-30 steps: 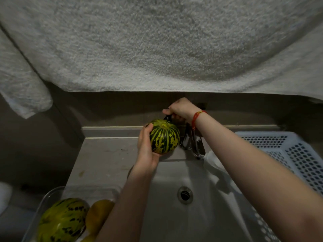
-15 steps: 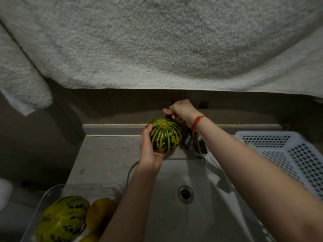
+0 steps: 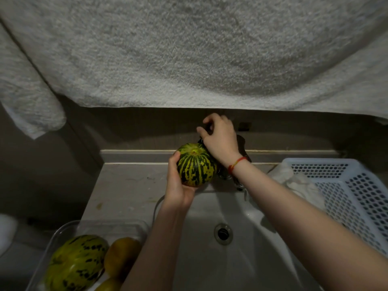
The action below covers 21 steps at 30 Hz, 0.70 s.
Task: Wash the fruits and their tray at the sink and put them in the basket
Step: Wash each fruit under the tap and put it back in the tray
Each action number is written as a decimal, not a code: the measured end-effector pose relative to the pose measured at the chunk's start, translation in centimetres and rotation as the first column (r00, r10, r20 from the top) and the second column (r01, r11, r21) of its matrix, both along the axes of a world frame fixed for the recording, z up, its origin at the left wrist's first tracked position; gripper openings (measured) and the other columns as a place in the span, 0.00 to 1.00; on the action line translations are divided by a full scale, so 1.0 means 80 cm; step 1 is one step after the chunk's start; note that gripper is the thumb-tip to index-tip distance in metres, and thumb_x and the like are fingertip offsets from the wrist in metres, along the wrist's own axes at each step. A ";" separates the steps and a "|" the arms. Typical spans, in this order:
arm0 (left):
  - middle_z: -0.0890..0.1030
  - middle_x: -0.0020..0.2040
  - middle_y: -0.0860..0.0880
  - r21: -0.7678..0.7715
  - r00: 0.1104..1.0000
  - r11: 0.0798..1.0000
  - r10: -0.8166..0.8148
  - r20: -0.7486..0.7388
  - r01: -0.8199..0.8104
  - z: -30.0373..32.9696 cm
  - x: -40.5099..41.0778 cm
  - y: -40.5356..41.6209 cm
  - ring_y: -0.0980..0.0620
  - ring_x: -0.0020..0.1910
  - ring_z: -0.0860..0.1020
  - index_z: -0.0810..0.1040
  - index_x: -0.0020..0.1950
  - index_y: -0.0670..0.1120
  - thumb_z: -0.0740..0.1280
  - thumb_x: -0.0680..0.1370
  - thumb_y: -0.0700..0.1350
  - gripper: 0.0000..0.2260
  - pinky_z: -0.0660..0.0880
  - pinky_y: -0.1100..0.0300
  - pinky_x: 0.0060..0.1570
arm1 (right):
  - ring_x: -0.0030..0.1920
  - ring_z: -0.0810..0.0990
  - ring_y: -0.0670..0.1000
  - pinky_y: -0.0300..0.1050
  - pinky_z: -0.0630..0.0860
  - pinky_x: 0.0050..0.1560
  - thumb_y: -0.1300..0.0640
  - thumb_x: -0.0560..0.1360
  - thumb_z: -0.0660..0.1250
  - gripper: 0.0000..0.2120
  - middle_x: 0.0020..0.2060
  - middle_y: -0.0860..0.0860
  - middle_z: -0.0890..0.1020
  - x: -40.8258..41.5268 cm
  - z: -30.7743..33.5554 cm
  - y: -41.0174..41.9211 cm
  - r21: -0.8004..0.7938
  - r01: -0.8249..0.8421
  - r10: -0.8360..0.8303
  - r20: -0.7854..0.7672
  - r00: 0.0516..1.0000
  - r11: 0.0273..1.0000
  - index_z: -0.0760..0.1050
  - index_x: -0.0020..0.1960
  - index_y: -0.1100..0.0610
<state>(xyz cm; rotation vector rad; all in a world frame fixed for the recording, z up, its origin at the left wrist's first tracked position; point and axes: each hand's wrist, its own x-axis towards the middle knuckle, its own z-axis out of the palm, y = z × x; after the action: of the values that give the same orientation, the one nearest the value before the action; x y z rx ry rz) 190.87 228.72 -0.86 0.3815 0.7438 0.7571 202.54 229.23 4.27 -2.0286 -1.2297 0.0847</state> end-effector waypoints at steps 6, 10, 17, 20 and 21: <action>0.82 0.49 0.42 0.077 0.998 0.996 -0.040 0.055 0.036 -0.006 -0.025 -0.005 0.46 0.49 0.81 0.78 0.55 0.45 0.57 0.78 0.56 0.18 0.79 0.51 0.44 | 0.66 0.70 0.55 0.41 0.60 0.66 0.57 0.82 0.54 0.17 0.64 0.59 0.74 -0.050 -0.001 -0.051 -0.118 -0.450 0.443 -0.086 0.893 0.885 0.71 0.66 0.63; 0.84 0.47 0.44 0.074 0.993 0.997 -0.038 0.116 0.029 -0.009 -0.043 -0.013 0.51 0.45 0.83 0.84 0.47 0.45 0.58 0.77 0.55 0.19 0.80 0.59 0.42 | 0.74 0.56 0.51 0.41 0.43 0.73 0.49 0.80 0.50 0.25 0.74 0.55 0.61 -0.091 -0.022 -0.105 -0.214 -0.453 0.493 0.205 0.845 0.866 0.57 0.75 0.59; 0.82 0.47 0.42 0.068 0.995 0.995 -0.061 -0.078 0.067 -0.008 -0.047 -0.047 0.46 0.44 0.81 0.78 0.54 0.45 0.59 0.77 0.54 0.16 0.78 0.52 0.41 | 0.68 0.69 0.52 0.43 0.64 0.68 0.53 0.82 0.54 0.19 0.66 0.55 0.73 -0.065 -0.029 -0.096 -0.042 -0.290 0.205 -0.609 0.766 0.956 0.69 0.69 0.57; 0.82 0.46 0.41 -0.036 1.000 0.999 -0.026 -0.006 0.026 -0.009 -0.043 -0.063 0.46 0.43 0.82 0.78 0.56 0.42 0.60 0.76 0.56 0.19 0.78 0.54 0.41 | 0.67 0.68 0.47 0.38 0.65 0.65 0.47 0.77 0.62 0.25 0.65 0.48 0.69 -0.110 -0.061 -0.144 0.101 -0.034 0.084 -0.552 0.830 0.994 0.64 0.71 0.55; 0.83 0.44 0.41 -0.065 1.000 0.998 -0.006 0.013 0.007 -0.011 -0.041 -0.069 0.47 0.41 0.83 0.79 0.54 0.42 0.61 0.76 0.57 0.20 0.80 0.57 0.38 | 0.67 0.65 0.44 0.36 0.63 0.65 0.44 0.74 0.64 0.30 0.66 0.46 0.65 -0.122 -0.068 -0.159 0.140 -0.023 0.089 -0.482 0.872 0.990 0.61 0.72 0.54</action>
<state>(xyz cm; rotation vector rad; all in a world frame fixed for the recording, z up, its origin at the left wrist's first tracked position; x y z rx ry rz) 187.60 223.19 -1.73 0.3200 0.7525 0.7268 192.78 216.53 -1.18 -1.7122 -0.9405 0.5032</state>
